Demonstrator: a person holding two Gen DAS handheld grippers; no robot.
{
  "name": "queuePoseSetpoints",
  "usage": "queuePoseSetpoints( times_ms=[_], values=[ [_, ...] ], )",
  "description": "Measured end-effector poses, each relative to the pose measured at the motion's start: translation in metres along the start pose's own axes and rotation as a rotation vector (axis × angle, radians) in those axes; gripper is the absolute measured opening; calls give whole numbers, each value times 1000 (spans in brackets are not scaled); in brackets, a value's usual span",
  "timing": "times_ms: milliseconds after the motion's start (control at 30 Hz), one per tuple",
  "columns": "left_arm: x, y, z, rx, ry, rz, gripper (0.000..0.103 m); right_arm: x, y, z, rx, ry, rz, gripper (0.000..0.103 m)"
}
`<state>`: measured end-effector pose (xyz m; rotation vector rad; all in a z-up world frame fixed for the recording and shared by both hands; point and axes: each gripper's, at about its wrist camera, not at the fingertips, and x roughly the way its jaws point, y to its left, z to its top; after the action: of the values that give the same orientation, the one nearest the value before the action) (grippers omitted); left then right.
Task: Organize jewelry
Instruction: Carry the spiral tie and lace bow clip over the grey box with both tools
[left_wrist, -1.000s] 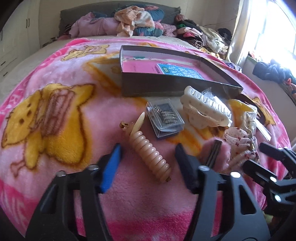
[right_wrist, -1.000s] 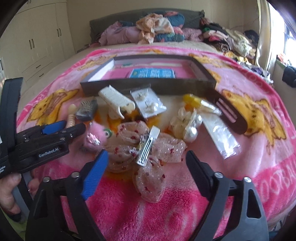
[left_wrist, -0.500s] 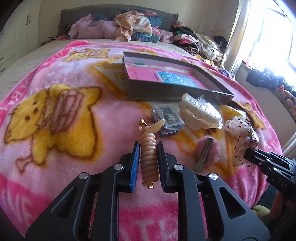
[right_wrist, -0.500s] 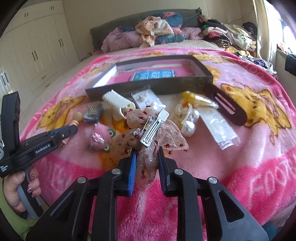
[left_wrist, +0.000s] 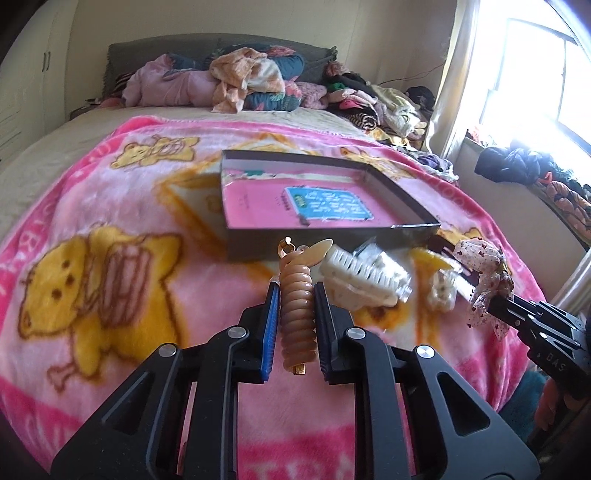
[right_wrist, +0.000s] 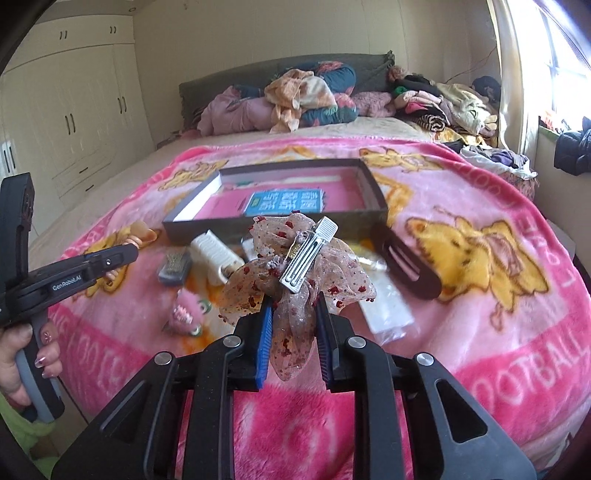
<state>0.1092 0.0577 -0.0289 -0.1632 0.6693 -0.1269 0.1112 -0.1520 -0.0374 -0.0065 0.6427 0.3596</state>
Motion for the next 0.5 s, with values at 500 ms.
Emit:
queuePoseSetpoints(
  times_ms=[500],
  values=[
    [37, -7, 42, 10, -19, -7, 12, 24, -23, 47, 6, -22, -43, 21]
  ],
)
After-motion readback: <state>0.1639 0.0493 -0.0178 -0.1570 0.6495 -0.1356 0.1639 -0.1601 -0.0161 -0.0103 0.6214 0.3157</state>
